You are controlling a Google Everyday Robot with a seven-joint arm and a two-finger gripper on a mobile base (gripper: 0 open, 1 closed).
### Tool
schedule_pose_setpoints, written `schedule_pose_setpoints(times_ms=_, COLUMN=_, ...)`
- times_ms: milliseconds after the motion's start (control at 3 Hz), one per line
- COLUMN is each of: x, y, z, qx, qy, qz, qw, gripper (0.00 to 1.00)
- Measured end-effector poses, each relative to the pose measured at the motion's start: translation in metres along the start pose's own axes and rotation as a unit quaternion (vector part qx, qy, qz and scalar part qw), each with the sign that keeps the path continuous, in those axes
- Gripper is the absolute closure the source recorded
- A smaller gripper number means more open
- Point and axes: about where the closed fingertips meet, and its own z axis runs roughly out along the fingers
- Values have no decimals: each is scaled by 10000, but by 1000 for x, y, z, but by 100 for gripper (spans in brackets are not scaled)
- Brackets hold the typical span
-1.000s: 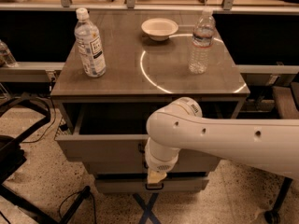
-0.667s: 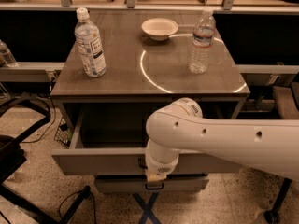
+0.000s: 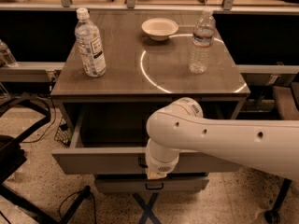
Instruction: Open top drawer
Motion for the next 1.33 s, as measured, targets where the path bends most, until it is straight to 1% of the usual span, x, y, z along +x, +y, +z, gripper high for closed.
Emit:
schedule_pose_setpoints(times_ms=333, x=0, y=0, z=0, qx=0, qy=0, qz=0, qw=10000, gripper=100)
schedule_pose_setpoints(times_ms=667, x=2, y=19, z=-18, qx=121, qy=-13, qz=23, qw=9999, gripper=100)
schedule_pose_setpoints(times_ms=1000, x=3, y=22, z=-19, qx=121, qy=-13, qz=23, qw=9999, gripper=100)
schedule_pose_setpoints(times_ms=1333, x=4, y=32, z=-41, qx=220, qy=-20, qz=9, qw=9998, gripper=100)
